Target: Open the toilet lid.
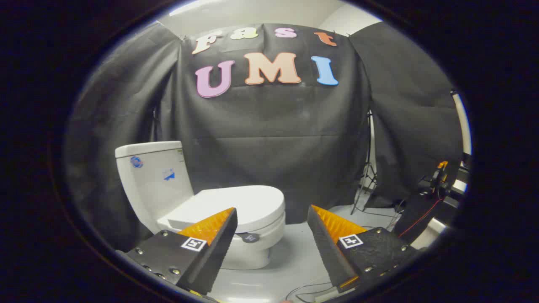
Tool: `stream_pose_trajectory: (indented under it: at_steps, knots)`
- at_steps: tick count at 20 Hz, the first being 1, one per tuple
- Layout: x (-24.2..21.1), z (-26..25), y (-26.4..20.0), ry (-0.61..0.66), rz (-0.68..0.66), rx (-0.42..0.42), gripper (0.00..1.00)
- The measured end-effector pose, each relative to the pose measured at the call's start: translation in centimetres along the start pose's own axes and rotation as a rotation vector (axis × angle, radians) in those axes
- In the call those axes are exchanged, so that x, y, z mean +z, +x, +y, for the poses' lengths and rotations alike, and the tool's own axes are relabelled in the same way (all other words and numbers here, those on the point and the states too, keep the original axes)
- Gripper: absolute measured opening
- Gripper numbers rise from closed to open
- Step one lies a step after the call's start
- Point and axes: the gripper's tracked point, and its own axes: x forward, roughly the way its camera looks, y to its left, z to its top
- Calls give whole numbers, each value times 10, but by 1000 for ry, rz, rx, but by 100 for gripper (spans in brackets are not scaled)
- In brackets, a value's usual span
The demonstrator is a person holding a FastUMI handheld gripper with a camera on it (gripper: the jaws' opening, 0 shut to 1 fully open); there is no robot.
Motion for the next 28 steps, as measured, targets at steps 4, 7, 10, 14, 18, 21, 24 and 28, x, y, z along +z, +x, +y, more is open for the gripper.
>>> stream_pose_trajectory:
  at_steps: [4, 7, 10, 14, 18, 21, 24, 28]
  knots:
    - [-13, -13, 5, 26, 31, -28, 99]
    - [-16, -11, 12, 22, 38, -24, 99]
    - [-21, -5, 20, 18, 53, -11, 99]
    - [-17, 4, 31, 44, 51, -1, 99]
    - [-9, 13, 43, 66, 41, -1, 99]
    - [-17, 16, 52, -5, 44, -9, 99]
    - [-37, 24, 66, 47, 128, 24, 99]
    - [-63, 30, 87, 133, 228, 47, 99]
